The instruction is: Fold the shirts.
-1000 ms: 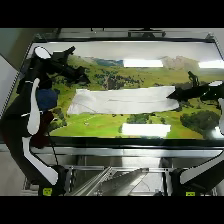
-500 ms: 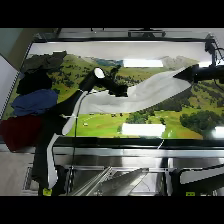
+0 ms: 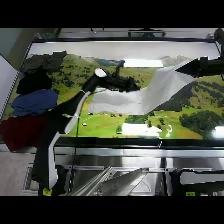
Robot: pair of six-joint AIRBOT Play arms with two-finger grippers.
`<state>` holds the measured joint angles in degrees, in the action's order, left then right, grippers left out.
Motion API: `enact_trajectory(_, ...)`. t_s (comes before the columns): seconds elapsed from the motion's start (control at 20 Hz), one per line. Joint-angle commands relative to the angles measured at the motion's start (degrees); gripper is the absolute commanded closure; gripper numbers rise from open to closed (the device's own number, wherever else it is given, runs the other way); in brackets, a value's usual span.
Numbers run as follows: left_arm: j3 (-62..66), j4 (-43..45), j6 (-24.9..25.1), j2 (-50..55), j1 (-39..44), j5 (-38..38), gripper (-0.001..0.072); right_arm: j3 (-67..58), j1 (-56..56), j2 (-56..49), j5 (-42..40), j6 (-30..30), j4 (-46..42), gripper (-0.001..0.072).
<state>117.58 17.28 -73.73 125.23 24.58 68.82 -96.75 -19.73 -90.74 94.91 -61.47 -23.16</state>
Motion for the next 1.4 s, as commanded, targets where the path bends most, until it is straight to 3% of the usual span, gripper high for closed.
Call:
enact_trajectory(0.0,-1.3,-23.3,12.1,-11.0,-9.3,17.4,0.0696,0.0,4.4,0.2,-3.3,-1.1,0.3,0.0692)
enact_trajectory(0.2,-1.2,-37.3,15.8,-26.2,-23.0,28.0,0.0687,0.1,21.5,-1.9,-18.1,-1.1,-0.2,0.0691)
enact_trajectory(0.4,-1.3,-37.9,16.8,-34.6,-32.5,30.3,0.0686,0.1,42.4,-11.5,-39.1,-1.1,-0.2,0.0683)
enact_trajectory(0.45,-1.3,-37.9,16.8,-35.8,-33.9,30.3,0.0687,0.1,46.8,-15.0,-43.5,-1.1,-0.2,0.0619)
enact_trajectory(0.5,-1.3,-37.9,16.7,-36.7,-35.0,30.3,0.0686,0.1,49.9,-18.4,-46.7,-1.2,-0.2,0.029)
enact_trajectory(0.55,-1.3,-37.9,16.7,-37.3,-35.9,30.6,0.0686,0.1,51.2,-20.7,-47.3,-2.1,-0.1,0.0226)
enact_trajectory(0.6,-1.3,-38.0,16.5,-37.6,-36.5,31.4,0.0686,0.1,50.9,-21.7,-45.7,-3.0,-0.1,0.0289)
enact_trajectory(0.75,-1.5,-37.9,16.2,-37.7,-36.7,33.4,0.0686,0.1,42.0,-18.4,-32.2,-4.1,-1.0,0.0295)
enact_trajectory(0.85,-3.3,-38.1,16.0,-37.9,-36.1,33.4,0.0686,0.1,34.3,-14.5,-23.5,-8.3,-7.6,0.0346)
enact_trajectory(0.95,-5.7,-38.2,16.0,-37.9,-34.7,33.5,0.0686,0.2,27.7,-11.3,-17.7,-14.9,-19.7,0.0337)
enact_trajectory(1.0,-7.3,-38.3,16.0,-37.9,-33.7,33.5,0.0687,0.8,25.2,-10.1,-16.4,-17.6,-25.4,0.0272)
enact_trajectory(1.05,-8.8,-38.3,16.0,-37.9,-32.7,33.5,0.0686,2.1,23.2,-9.4,-16.3,-20.0,-30.0,0.0133)
enact_trajectory(1.1,-10.2,-38.3,16.0,-37.9,-31.6,33.2,0.0686,3.4,21.9,-9.4,-16.4,-21.7,-32.9,0.0057)
enact_trajectory(1.35,-12.9,-38.3,16.3,-37.9,-28.8,32.5,0.0687,13.6,20.9,-13.3,-21.4,-20.6,-29.9,0.0058)
